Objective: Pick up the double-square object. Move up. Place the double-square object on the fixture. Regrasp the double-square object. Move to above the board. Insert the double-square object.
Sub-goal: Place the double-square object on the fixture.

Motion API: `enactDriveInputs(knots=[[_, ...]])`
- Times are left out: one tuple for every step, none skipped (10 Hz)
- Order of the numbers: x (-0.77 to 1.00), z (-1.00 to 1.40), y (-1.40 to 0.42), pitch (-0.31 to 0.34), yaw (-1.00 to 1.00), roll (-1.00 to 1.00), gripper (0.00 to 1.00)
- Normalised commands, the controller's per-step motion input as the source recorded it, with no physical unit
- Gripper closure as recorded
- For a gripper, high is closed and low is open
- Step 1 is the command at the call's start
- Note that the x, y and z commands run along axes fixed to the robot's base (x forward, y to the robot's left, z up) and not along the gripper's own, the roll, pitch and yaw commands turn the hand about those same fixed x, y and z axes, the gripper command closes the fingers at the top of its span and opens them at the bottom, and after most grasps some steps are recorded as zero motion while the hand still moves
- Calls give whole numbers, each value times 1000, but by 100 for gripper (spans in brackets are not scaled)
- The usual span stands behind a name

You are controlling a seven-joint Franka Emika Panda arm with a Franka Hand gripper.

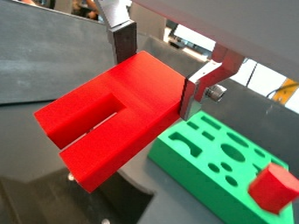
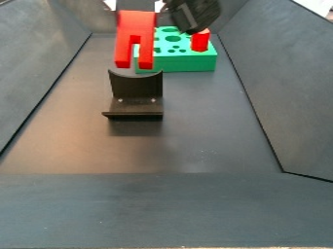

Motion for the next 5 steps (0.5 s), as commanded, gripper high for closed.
enactDriveInputs(knots=[[153, -5, 25, 20, -109, -249, 100], [123, -1000, 130, 270, -66, -1000, 100], [114, -1000, 135, 247, -81, -1000, 100], [136, -1000, 137, 271, -146, -955, 100], [145, -1000, 135, 257, -168, -851, 100]])
